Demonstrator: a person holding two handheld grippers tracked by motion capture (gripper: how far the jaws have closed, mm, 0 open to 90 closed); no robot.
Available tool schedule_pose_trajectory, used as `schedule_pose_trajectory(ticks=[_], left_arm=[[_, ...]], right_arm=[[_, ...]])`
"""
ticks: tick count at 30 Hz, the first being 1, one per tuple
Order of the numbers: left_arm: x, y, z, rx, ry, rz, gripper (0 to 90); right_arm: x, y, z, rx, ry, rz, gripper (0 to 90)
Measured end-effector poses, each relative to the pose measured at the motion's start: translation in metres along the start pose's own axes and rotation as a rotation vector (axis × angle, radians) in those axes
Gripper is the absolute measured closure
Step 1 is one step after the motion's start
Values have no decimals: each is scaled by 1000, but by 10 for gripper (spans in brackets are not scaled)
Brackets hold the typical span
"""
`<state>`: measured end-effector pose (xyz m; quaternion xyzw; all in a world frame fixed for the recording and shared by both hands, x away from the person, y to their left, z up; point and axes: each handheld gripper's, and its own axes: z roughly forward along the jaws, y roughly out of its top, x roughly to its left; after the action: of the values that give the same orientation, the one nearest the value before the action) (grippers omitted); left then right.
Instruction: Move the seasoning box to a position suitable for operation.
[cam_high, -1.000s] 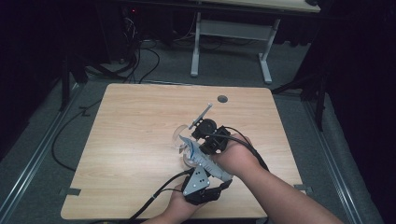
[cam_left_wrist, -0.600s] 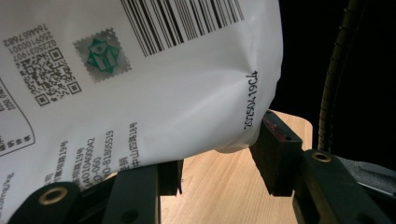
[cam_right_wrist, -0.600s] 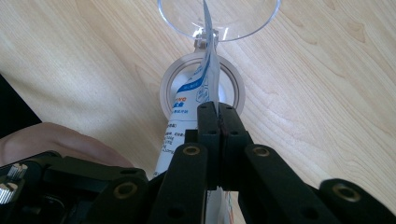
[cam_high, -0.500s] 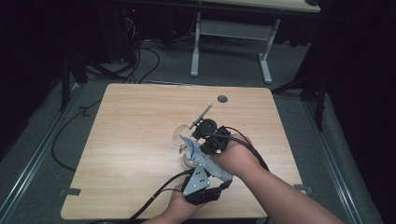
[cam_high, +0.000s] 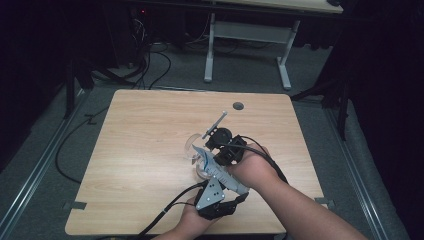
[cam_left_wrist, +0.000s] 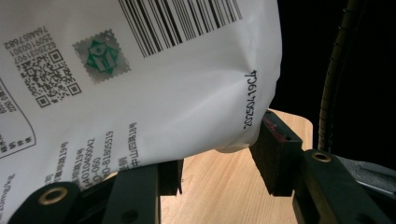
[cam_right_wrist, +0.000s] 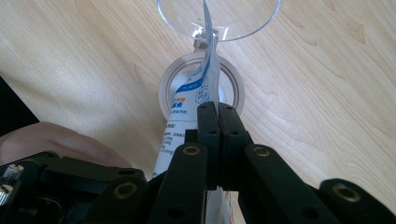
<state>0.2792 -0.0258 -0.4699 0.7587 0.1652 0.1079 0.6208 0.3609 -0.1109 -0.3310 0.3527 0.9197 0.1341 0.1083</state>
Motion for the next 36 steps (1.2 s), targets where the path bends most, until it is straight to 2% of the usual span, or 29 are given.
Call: schedule_pose_trajectory(ticks=[14, 21, 36], left_arm=[[0, -1, -1, -2, -5, 3, 573], [-1, -3, -4, -2, -10, 22, 574], [0, -5, -6, -2, -10, 34, 575]], right_arm=[[0, -1, -1, 1, -6, -5, 900], [1, -2, -2, 0, 2, 2, 900], [2, -3, -3, -8, 7, 1, 900]])
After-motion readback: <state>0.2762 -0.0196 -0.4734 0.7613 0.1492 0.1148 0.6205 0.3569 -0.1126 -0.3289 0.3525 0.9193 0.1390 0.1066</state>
